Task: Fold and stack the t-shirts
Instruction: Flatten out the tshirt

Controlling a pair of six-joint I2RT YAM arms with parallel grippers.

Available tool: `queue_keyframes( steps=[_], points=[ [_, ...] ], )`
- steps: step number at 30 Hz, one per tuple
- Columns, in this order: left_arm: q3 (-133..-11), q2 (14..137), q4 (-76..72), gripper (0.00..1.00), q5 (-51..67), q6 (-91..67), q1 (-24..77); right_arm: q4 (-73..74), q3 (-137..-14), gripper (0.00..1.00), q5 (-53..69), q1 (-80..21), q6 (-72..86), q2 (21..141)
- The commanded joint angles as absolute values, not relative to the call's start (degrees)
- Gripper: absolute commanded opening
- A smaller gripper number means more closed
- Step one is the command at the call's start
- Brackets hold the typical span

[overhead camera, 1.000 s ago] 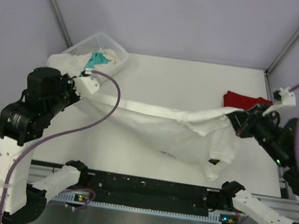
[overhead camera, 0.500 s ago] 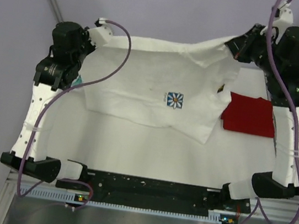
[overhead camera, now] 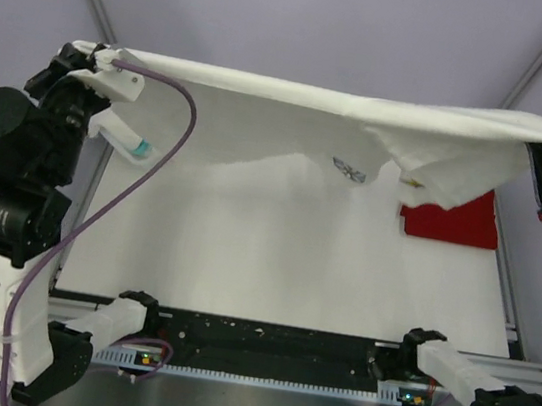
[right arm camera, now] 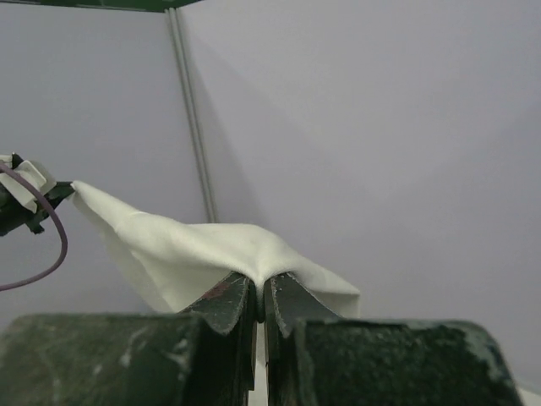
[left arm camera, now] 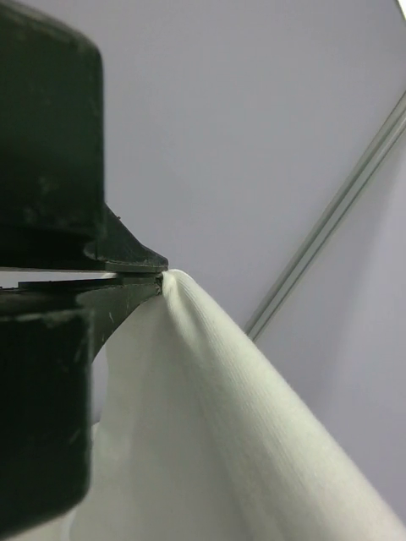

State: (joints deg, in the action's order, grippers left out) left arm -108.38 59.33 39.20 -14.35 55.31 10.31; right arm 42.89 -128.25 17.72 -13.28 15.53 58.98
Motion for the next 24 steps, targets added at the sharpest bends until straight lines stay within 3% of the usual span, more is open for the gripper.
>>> queue_keyframes(
  steps=[1,9,18,24],
  points=[
    [-114.3,57.4,41.8,0.00,-15.9,56.9,9.8,40.2,-131.2,0.00,15.4,-13.0,14.6,55.4],
    [-112.0,56.9,45.5,0.00,-13.5,57.0,9.8,41.5,-125.1,0.00,14.2,-13.1,15.8,55.6],
    [-84.5,62.0,38.9,0.00,-7.0,53.5,9.8,38.4,-102.3,0.00,13.3,-13.1,17.5,68.3],
    [-74.2,74.7,26.4,0.00,-5.6,51.1,9.4,34.1,-93.7,0.00,13.1,-10.9,14.6,84.8]
  ],
)
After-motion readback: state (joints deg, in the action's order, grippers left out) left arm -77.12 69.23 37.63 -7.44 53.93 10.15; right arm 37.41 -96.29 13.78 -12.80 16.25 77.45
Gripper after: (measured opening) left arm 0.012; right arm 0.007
